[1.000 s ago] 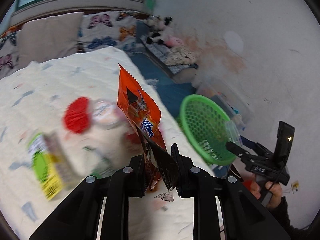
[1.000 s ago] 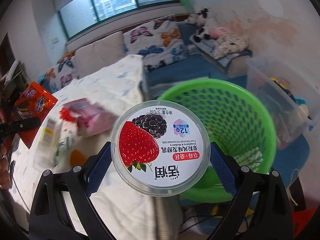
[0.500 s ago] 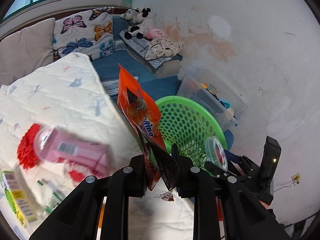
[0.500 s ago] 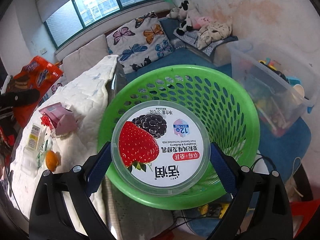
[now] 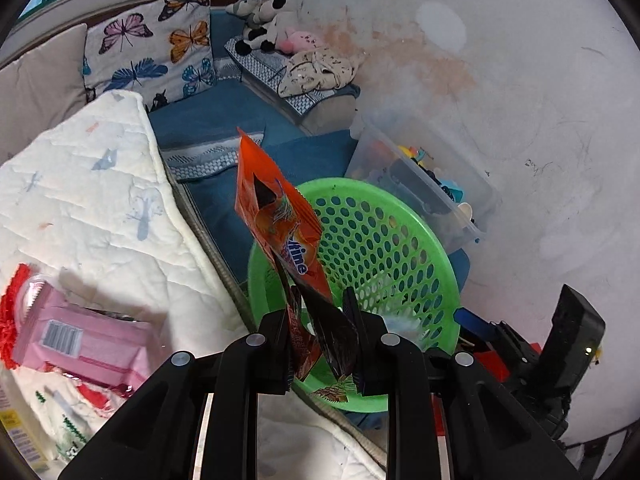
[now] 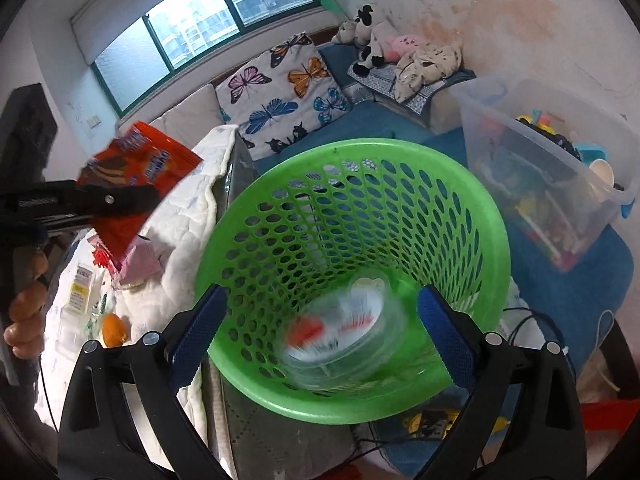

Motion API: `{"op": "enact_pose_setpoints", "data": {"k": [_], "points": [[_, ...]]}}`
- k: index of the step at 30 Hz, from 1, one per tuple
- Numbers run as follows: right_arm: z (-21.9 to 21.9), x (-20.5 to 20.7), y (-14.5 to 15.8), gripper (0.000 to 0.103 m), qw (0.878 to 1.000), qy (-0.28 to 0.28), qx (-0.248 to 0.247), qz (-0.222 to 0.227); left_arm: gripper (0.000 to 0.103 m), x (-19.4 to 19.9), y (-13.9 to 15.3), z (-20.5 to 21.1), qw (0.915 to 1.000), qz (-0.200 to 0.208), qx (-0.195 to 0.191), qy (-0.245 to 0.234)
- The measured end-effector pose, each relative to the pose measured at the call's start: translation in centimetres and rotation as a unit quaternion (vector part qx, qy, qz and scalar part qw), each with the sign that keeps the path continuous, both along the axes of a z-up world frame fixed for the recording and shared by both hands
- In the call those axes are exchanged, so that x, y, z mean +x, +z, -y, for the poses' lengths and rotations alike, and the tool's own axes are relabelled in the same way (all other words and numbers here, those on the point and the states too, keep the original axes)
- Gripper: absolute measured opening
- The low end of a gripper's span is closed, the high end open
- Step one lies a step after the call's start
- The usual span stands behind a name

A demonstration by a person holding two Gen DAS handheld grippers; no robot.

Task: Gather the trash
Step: 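Carry the tub and wrapper over the green basket and release both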

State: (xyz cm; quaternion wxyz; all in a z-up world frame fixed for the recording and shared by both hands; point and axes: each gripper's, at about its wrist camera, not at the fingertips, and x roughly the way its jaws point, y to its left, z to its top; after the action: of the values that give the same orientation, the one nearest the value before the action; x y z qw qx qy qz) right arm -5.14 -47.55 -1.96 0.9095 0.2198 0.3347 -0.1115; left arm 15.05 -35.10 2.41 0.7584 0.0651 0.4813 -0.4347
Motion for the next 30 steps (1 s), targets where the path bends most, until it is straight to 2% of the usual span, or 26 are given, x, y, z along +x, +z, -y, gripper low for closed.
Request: {"op": "enact_pose_setpoints", "data": {"k": [13,15,16,17,23,30], "points": [[0.6,-1.8,0.5,0.095,1.0,-0.013,0.004,0.006,0.022,-0.3,-1.6,2.7,0.9996,-0.009,0.019,-0.017],[0.7,-2.1,0.5,0.095,1.0,-0.018,0.004,0.005,0.033,-0.3,-1.9,3.0,0.9995,-0.013,0.022,-0.022],[0.6,-2.2,0.4,0.095,1.0,-0.02,0.006,0.004,0.044,-0.5,-2.1,3.2,0.9994,-0.011,0.023,-0.024],[0.7,-2.3,0.4,0.095,1.0,-0.021,0.008,0.003,0.048,-0.8,-2.1,3.3,0.9993,-0.007,0.024,-0.027],[0.7,-3.1,0.6,0.095,1.0,-0.03,0.004,0.0,0.06,-1.6,-2.6,3.1,0.9988,-0.007,0.029,-0.04],[-0.3,-3.3,1.2,0.095,1.0,-0.021,0.006,0.003,0.06,-2.4,-1.9,0.5,0.9996,0.0,0.018,-0.023]]}}
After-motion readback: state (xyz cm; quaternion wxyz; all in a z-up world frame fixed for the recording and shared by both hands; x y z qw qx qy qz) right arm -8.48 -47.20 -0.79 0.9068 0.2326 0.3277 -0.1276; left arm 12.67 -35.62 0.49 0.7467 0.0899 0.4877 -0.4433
